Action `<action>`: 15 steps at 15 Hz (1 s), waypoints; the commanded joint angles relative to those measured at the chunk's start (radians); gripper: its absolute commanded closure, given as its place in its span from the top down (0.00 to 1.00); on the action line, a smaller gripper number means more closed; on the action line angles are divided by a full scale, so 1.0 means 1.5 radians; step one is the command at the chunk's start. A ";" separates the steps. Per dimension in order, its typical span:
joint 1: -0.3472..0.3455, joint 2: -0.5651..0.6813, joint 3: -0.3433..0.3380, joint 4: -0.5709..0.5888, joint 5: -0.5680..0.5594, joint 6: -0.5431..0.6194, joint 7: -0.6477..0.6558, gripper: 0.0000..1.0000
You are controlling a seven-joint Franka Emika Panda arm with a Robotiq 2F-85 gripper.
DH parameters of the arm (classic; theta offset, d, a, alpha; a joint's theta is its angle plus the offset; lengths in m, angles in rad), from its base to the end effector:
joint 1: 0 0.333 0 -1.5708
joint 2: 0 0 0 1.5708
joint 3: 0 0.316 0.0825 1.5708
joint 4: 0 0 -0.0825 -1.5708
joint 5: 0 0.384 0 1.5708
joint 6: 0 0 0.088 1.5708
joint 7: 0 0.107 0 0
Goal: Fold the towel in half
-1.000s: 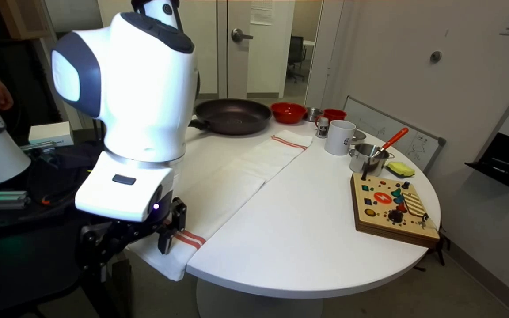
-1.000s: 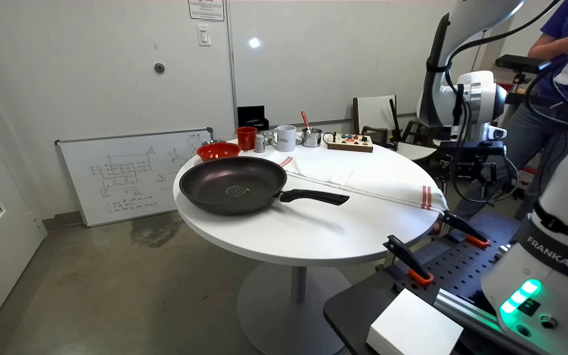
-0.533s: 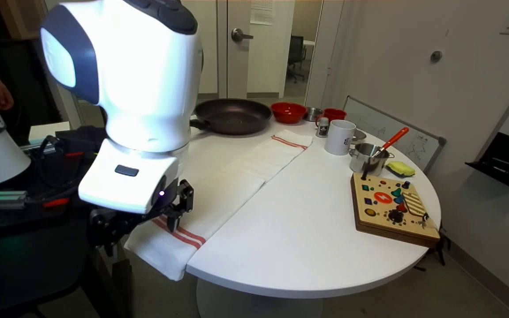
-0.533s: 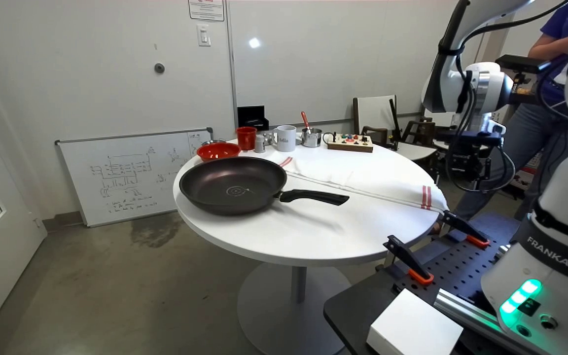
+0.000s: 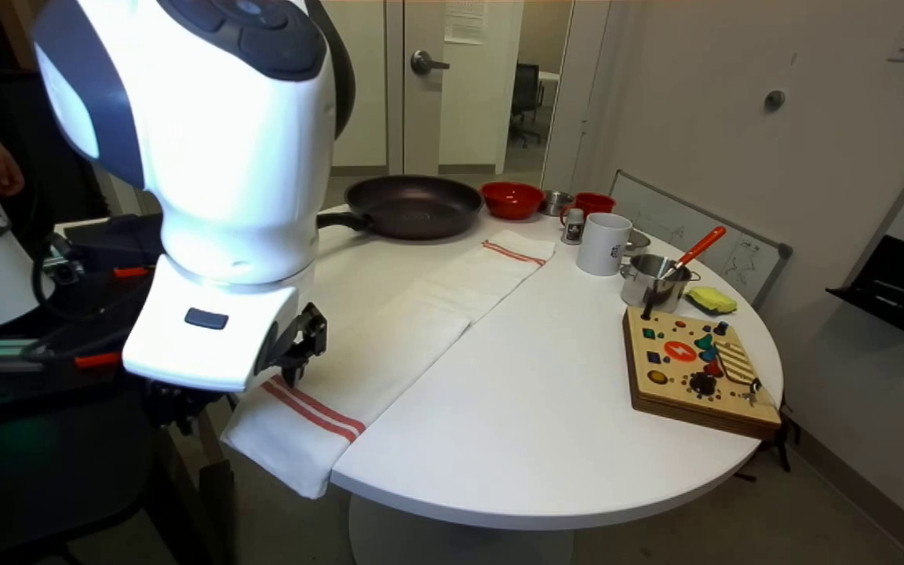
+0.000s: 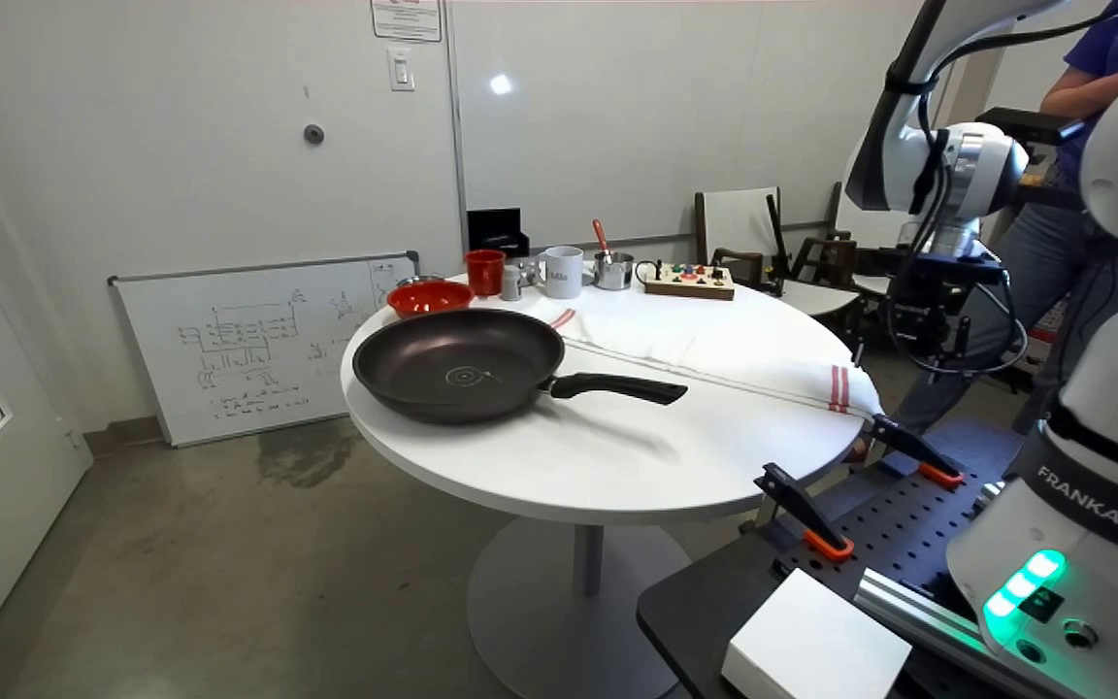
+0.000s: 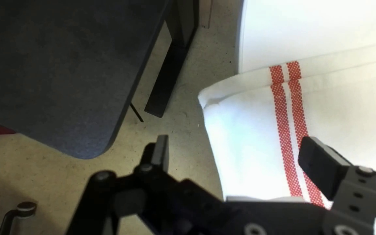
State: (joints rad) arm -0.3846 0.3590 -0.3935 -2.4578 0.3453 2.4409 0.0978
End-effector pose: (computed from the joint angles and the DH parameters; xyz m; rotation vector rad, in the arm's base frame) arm 0.3006 -0.3177 0.1432 -2.4658 1.6486 0.4392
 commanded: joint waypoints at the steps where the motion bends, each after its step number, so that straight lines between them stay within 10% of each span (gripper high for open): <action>1: -0.035 -0.050 0.023 -0.032 0.014 -0.024 -0.063 1.00; 15: -0.045 -0.140 0.038 -0.129 0.087 0.099 -0.210 1.00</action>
State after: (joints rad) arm -0.4411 0.1910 -0.3532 -2.6087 0.4334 2.5164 -0.1604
